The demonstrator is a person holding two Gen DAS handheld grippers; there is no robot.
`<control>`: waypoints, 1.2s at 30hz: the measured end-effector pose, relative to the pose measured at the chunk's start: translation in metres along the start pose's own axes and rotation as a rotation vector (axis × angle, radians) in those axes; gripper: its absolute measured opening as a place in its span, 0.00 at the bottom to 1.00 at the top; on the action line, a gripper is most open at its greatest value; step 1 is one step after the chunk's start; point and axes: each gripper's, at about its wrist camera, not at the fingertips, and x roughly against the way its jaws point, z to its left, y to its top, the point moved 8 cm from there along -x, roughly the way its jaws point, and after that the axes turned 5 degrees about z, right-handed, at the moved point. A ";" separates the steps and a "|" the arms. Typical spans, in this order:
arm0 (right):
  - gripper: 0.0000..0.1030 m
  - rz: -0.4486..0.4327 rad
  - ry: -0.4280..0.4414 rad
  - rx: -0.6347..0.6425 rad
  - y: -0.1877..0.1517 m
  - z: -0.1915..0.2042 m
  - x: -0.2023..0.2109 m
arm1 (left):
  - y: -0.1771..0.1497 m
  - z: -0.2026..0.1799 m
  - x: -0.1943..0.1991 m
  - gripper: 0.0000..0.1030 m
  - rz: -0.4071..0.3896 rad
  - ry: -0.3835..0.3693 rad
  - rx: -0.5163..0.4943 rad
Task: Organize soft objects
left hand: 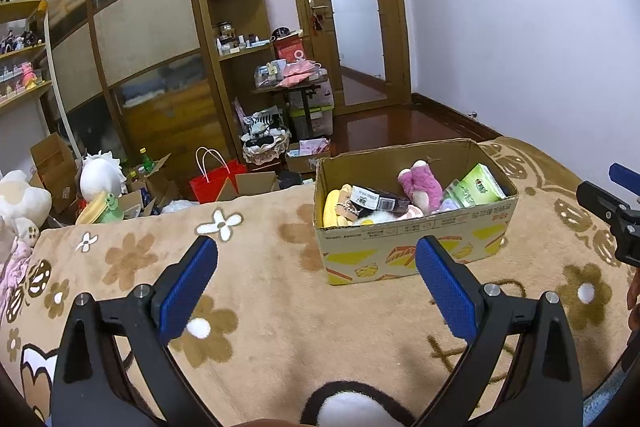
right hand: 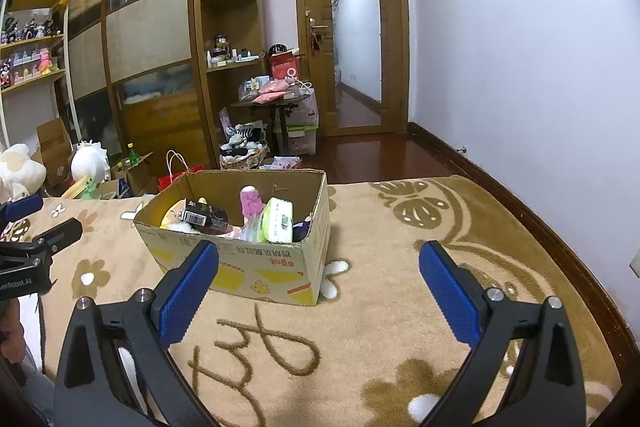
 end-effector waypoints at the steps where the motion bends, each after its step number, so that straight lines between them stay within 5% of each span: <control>1: 1.00 0.000 -0.002 0.001 0.000 0.000 0.000 | 0.000 0.000 0.000 0.96 0.002 -0.001 0.002; 36: 1.00 -0.026 -0.005 -0.008 0.002 -0.004 0.004 | -0.002 0.004 0.000 0.96 0.021 0.003 0.003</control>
